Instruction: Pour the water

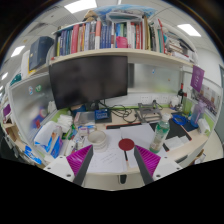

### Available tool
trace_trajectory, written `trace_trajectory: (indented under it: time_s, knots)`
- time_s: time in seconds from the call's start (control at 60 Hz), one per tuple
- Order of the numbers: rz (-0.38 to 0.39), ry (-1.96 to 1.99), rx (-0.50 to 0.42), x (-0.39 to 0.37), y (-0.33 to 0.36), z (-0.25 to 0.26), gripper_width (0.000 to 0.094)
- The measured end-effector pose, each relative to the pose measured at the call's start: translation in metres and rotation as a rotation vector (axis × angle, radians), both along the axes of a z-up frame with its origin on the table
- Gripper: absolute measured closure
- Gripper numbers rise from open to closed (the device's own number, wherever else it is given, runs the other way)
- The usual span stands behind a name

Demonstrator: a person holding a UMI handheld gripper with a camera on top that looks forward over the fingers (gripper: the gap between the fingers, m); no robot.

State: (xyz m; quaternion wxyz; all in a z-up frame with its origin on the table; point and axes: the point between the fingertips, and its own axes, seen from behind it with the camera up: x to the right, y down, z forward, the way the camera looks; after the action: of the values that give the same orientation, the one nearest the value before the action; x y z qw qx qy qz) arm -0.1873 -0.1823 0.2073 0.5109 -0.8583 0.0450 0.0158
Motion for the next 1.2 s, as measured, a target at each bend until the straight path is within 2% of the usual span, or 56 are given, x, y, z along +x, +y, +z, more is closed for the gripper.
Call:
trace_trajectory:
  time_s: [0.183, 0.2, 0.383, 0.667, 0.817, 0.883, 1.0, 1.133, 1.2]
  knots:
    - [-0.054, 0.008, 0.008, 0.077, 0.017, -0.030, 0.0078]
    - [-0.062, 0.009, 0.002, 0.066, 0.012, -0.028, 0.0078]
    - [-0.092, 0.018, 0.022, 0.164, 0.050, -0.077, 0.0081]
    - [0.000, -0.028, 0.153, 0.215, 0.128, -0.107, 0.0093]
    - [0.052, -0.062, 0.198, 0.218, 0.155, -0.116, 0.0268]
    - [0.058, -0.059, 0.207, 0.218, 0.160, -0.123, 0.0389]
    - [0.061, -0.080, 0.234, 0.216, 0.163, -0.122, 0.0429]
    - [0.048, -0.113, 0.244, 0.217, 0.165, -0.120, 0.0579]
    - [0.040, -0.126, 0.249, 0.219, 0.165, -0.120, 0.0613]
